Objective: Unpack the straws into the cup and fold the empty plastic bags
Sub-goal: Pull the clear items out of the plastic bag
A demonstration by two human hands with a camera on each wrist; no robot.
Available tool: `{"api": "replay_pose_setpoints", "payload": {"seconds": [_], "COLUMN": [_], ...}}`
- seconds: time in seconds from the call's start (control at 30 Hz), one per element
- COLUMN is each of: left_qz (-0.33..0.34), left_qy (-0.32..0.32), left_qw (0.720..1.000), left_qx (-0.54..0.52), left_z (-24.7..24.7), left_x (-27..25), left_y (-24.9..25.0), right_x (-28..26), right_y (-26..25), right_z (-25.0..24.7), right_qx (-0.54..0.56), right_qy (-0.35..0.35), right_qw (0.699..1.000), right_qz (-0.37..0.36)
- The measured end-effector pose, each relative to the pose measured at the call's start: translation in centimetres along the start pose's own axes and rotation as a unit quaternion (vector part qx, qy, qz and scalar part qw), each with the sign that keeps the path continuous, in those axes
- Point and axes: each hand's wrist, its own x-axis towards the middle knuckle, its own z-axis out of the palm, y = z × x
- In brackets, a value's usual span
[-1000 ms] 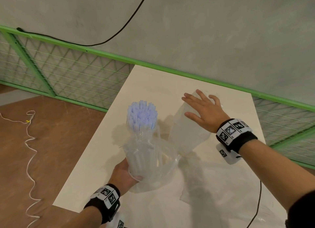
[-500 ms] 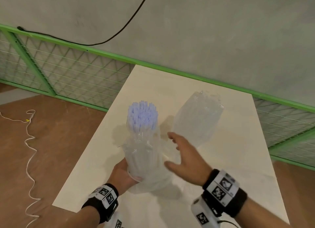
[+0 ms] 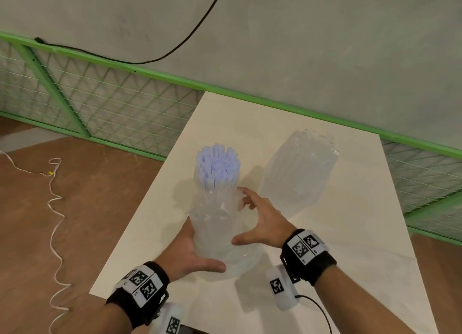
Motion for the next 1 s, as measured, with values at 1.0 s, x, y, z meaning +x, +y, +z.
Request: {"api": "replay_pose_setpoints", "payload": {"seconds": [1.0], "left_qz": [0.033], "left_qy": [0.032], "left_qw": [0.996], "left_qx": [-0.077], "left_z": [1.9], "left_x": [0.5], "left_y": [-0.3], "right_x": [-0.3], "right_y": [-1.5], "right_z": [1.5], "right_qx": [-0.054], "right_qy": [-0.055], "right_qw": [0.996], "right_qz": [-0.039]}}
